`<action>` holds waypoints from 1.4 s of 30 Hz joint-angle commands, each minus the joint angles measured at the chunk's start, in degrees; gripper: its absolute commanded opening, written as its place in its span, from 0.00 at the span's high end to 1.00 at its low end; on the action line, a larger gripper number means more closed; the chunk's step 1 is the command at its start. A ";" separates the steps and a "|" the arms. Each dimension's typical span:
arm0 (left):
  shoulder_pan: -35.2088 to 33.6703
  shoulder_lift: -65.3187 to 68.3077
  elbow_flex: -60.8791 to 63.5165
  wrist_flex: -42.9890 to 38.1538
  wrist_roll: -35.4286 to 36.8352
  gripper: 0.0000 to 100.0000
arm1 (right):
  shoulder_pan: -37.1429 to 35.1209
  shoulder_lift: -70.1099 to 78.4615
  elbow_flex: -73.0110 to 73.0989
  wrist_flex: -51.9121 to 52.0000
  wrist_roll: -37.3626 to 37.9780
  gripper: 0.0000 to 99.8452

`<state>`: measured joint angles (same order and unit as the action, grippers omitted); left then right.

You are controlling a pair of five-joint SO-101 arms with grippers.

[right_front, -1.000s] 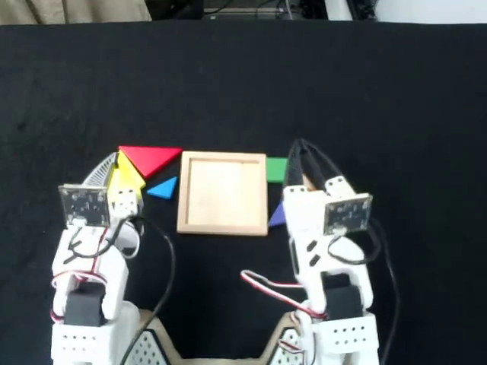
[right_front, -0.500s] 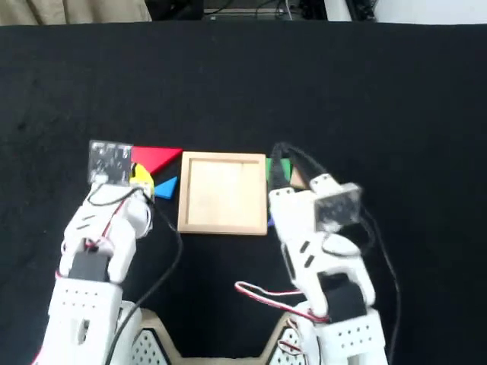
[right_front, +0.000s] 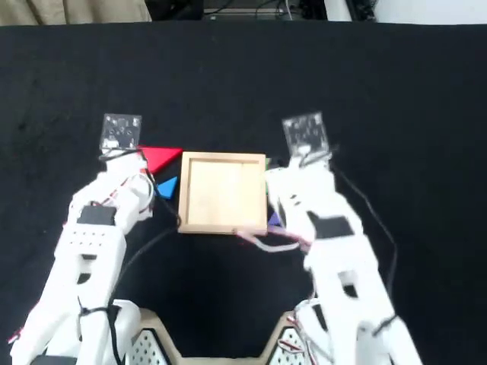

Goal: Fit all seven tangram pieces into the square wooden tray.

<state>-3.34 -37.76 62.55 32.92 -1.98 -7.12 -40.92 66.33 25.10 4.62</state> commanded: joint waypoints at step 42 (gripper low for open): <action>-1.63 39.56 -59.65 42.55 -63.56 0.75 | 3.78 20.18 -9.36 -4.48 0.35 0.99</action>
<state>-3.60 -1.19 9.45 74.95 -61.23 -4.04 -20.18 57.01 24.48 4.62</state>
